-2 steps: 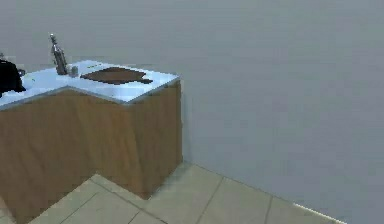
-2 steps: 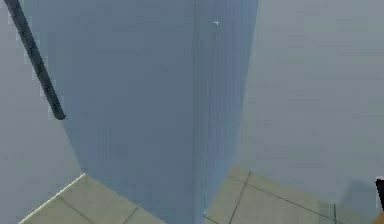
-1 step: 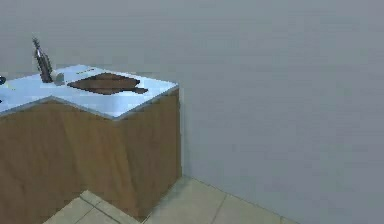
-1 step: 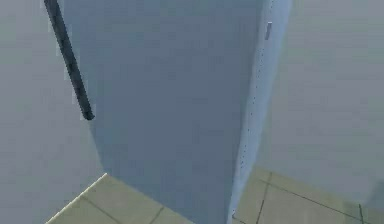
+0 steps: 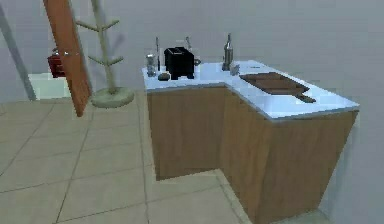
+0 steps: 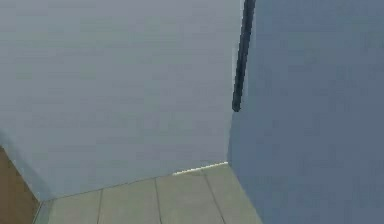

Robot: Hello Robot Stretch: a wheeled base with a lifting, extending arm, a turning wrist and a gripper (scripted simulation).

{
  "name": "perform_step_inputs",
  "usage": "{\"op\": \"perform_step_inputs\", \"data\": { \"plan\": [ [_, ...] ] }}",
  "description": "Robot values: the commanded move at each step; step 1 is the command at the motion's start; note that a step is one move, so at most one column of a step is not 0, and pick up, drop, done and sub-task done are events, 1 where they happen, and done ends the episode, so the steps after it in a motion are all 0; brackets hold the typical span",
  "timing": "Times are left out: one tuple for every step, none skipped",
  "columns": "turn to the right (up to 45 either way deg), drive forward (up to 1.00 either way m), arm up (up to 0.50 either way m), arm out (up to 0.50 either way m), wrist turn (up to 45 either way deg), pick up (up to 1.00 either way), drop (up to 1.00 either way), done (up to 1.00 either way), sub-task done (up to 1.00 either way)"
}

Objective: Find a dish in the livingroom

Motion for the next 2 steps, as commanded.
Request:
{"op": "perform_step_inputs", "data": {
  "plan": [
    [-42.0, 0.0, 0.0, 0.0, 0.0, 0.0, 0.0, 0.0, 0.0],
    [0.0, 1.0, 0.0, 0.0, 0.0, 0.0, 0.0, 0.0, 0.0]
  ]
}}
